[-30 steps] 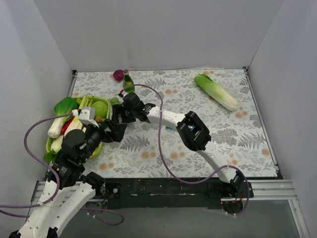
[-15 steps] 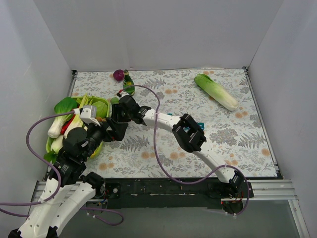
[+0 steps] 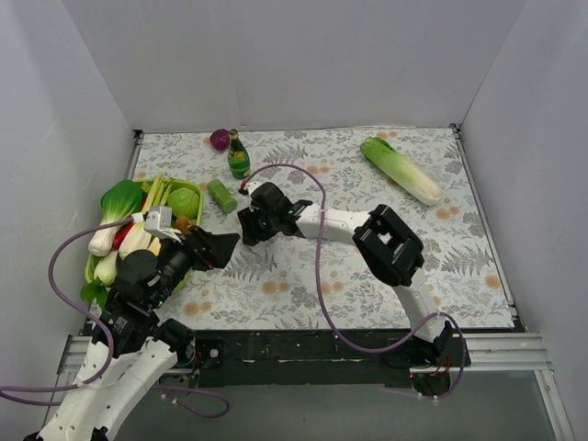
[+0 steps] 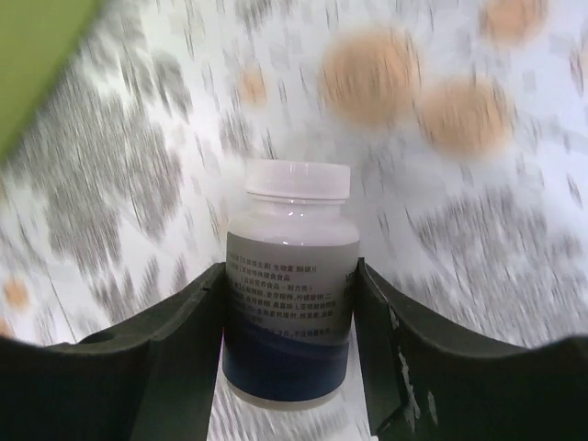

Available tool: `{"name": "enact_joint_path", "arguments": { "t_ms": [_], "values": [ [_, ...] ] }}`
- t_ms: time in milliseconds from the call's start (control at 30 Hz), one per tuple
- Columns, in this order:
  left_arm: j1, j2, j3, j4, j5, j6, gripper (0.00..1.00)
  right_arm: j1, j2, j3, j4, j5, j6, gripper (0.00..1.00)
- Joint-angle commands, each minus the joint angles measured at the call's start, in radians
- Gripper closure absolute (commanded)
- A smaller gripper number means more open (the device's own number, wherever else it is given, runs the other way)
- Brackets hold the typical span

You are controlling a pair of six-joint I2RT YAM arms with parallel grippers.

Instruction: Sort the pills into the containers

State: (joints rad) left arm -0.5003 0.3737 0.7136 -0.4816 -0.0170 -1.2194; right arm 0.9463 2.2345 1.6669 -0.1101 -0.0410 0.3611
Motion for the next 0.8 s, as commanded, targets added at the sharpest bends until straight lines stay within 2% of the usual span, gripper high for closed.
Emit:
{"name": "enact_joint_path", "arguments": {
  "t_ms": [0, 33, 167, 267, 400, 567, 767],
  "values": [
    [0.003, -0.050, -0.112, 0.093, 0.086, -0.165, 0.02, -0.050, -0.195, -0.246, 0.001, -0.139, -0.184, 0.65],
    [0.003, -0.059, -0.144, 0.115, 0.092, -0.211, 0.02, -0.061, -0.261, -0.328, 0.018, -0.160, -0.185, 0.65],
    [0.002, -0.091, -0.281, 0.256, 0.127, -0.472, 0.02, -0.130, -0.406, -0.488, 0.101, -0.307, -0.188, 0.66],
    [0.003, -0.099, -0.374, 0.357, 0.140, -0.581, 0.02, -0.149, -0.498, -0.564, 0.164, -0.400, -0.209, 0.67],
    [0.003, -0.027, -0.401, 0.399, 0.117, -0.721, 0.02, -0.149, -0.599, -0.642, 0.219, -0.499, -0.237, 0.67],
    [0.003, 0.183, -0.375, 0.448, 0.181, -0.793, 0.02, -0.149, -0.685, -0.673, 0.262, -0.597, -0.286, 0.68],
    [0.002, 0.309, -0.345, 0.477, 0.225, -0.805, 0.04, -0.147, -0.733, -0.688, 0.274, -0.658, -0.297, 0.68]
  ]
}}
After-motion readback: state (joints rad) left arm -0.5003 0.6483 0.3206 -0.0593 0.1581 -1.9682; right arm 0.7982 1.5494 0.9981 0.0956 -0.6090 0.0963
